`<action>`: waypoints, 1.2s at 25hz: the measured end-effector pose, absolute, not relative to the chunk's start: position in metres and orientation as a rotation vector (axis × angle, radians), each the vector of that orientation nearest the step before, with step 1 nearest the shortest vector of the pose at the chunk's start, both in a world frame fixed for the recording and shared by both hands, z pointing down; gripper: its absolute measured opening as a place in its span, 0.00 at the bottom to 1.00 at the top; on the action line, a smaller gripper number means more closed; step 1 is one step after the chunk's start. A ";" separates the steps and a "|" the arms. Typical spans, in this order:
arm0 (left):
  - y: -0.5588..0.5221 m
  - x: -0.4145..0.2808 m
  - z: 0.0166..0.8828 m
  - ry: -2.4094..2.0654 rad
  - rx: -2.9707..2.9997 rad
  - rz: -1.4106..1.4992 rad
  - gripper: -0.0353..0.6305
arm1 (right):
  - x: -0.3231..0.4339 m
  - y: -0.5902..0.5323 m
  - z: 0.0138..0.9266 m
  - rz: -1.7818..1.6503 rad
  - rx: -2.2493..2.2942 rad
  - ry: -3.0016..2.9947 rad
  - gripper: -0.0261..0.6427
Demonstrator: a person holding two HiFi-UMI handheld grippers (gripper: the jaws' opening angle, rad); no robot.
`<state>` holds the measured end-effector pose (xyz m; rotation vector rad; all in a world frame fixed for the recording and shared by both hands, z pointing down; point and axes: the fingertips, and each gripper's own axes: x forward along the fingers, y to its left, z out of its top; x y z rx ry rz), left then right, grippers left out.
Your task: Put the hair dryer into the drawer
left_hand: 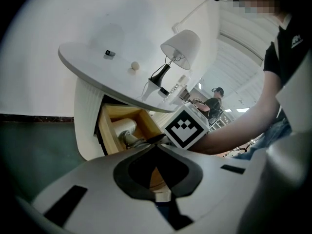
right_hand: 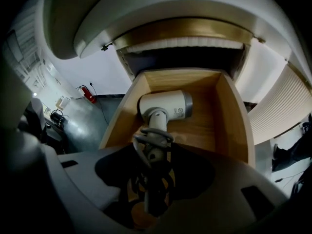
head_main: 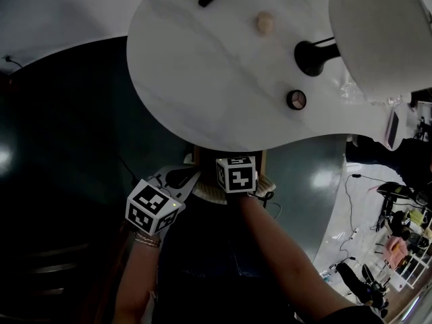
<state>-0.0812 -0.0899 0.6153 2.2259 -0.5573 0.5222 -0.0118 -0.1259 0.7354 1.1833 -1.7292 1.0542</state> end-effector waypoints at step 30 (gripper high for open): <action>-0.077 -0.078 0.547 -0.530 2.384 0.435 0.08 | 0.013 -0.103 0.621 1.215 1.267 -1.954 0.11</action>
